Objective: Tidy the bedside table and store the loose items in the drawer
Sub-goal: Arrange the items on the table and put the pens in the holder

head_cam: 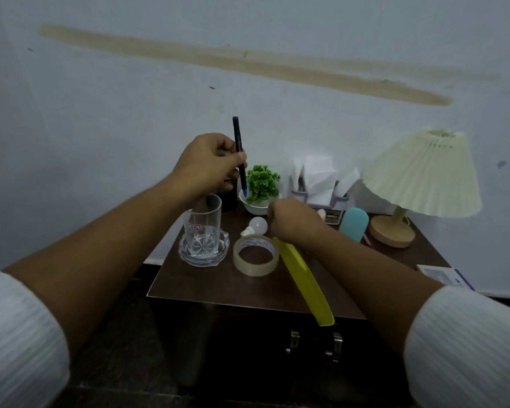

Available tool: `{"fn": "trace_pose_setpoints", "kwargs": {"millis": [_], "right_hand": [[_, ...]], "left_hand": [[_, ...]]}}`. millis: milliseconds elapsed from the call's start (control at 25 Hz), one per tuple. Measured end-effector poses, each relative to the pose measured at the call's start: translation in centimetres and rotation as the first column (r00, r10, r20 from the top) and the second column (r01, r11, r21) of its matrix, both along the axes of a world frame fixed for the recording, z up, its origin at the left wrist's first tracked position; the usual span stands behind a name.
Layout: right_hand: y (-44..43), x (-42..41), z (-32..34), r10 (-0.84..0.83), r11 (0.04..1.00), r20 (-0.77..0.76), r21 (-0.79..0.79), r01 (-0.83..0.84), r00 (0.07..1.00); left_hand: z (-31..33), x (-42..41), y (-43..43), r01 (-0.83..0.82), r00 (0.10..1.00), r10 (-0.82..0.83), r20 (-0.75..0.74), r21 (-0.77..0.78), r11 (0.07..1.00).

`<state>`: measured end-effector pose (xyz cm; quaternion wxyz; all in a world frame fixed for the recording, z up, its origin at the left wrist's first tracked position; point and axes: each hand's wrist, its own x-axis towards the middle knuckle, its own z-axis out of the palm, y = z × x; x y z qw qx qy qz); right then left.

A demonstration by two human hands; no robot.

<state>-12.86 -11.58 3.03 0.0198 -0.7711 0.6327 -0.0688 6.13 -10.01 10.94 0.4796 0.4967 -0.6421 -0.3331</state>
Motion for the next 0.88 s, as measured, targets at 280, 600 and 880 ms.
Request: {"fn": "trace_pose_setpoints", "kwargs": {"millis": [280, 600, 880], "right_hand": [[-3.4, 1.4, -3.1, -0.071, 0.996, -0.220, 0.029, 0.079, 0.973], [-3.2, 1.5, -2.7, -0.188, 0.982, -0.013, -0.016, 0.188, 0.982], [-3.0, 1.6, -0.4, -0.261, 0.960, 0.132, 0.137, 0.243, 0.956]], "left_hand": [[-1.4, 1.5, -1.5, 0.032, 0.999, -0.031, -0.024, 0.025, 0.999], [-1.1, 1.6, -0.6, 0.034, 0.998, -0.033, -0.058, 0.022, 0.999], [-0.9, 1.8, 0.0, 0.023, 0.999, -0.022, -0.044, 0.005, 1.000]]}}
